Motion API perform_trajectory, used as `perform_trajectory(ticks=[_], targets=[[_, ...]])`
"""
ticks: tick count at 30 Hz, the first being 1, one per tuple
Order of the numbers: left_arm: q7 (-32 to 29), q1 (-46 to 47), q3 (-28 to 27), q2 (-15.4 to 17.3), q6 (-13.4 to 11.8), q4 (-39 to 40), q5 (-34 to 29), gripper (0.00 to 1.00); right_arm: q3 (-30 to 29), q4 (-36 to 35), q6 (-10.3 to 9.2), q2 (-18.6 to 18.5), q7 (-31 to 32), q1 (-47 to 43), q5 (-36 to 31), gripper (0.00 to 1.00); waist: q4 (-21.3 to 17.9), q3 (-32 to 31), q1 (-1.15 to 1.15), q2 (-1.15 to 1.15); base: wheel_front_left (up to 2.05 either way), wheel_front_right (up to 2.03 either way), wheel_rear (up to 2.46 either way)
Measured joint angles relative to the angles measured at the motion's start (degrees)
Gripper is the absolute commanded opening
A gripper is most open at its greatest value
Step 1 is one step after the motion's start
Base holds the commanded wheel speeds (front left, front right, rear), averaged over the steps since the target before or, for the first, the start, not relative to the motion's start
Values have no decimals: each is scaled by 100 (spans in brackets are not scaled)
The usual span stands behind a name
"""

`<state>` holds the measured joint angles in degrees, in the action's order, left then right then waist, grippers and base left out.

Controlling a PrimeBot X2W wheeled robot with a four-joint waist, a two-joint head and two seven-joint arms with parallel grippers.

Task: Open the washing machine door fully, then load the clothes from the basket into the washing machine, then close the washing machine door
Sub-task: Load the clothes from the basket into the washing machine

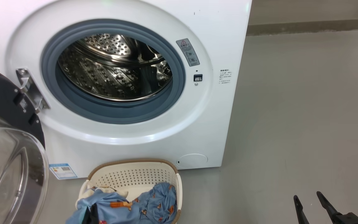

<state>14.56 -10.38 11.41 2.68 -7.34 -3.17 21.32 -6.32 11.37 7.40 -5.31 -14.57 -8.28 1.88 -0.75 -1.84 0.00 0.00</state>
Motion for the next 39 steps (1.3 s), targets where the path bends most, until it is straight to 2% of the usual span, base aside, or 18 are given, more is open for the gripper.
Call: perform_trajectory(ticks=[16, 26, 33, 39], targets=[[0, -148, 67, 5, 4, 90, -7, 0, 14, -147, 0, 67, 0, -99, -163, 100, -4, -211, 0, 0, 0, 0, 0], [0, -90, 64, 5, 29, 208, -209, 0, 178, -152, 0, 118, 0, -84, -168, 100, -249, -47, 0, 0, 0, 0, 0], [0, 344, -124, 20, 29, 203, -332, 0, 325, -145, 0, 176, 0, 118, -113, 100, -550, 163, 0, 0, 0, 0, 0], [0, 1414, -321, 131, -46, 8, -457, 0, 493, -74, 0, 204, 0, 564, 36, 100, -749, 592, 0, 0, 0, 0, 0]])
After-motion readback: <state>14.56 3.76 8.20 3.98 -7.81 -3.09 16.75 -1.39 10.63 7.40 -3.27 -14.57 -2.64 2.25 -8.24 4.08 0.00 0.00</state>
